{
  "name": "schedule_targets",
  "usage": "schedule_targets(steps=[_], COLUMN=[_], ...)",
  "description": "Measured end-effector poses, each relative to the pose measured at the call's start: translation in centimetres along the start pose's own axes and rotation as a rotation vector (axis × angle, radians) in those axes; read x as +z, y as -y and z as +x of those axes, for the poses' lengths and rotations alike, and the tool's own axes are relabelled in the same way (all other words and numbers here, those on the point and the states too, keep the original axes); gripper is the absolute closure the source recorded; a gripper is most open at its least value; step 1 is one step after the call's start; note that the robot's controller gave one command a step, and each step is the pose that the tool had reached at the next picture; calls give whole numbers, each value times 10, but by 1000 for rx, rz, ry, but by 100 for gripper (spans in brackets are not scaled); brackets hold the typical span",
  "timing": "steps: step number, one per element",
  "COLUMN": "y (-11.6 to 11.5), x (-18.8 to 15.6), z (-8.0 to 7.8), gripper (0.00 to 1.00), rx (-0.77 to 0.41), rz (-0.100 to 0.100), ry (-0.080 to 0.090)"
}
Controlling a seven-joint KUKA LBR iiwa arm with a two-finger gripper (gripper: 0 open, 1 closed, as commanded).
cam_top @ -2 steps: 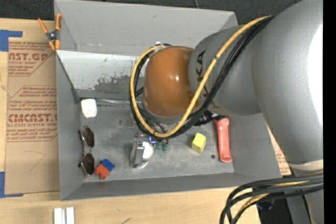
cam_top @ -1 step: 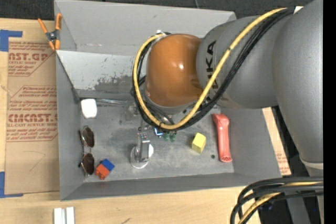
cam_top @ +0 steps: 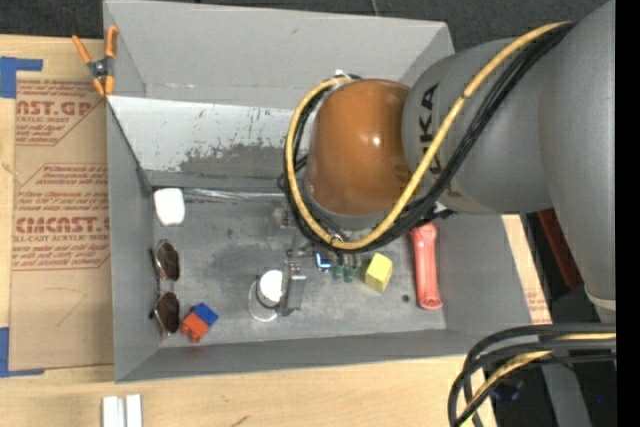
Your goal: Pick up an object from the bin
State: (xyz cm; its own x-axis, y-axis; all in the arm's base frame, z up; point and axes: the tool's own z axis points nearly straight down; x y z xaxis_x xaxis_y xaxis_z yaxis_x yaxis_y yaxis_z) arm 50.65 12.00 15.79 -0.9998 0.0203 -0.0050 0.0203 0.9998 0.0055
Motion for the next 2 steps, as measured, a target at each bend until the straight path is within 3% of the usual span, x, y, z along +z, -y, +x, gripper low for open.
schedule_targets(steps=[1,2], y=[24,27], x=[32,61], z=[2,12], gripper=[0,0], rx=[-127,-320], rz=[3,2], ry=[-3,-3])
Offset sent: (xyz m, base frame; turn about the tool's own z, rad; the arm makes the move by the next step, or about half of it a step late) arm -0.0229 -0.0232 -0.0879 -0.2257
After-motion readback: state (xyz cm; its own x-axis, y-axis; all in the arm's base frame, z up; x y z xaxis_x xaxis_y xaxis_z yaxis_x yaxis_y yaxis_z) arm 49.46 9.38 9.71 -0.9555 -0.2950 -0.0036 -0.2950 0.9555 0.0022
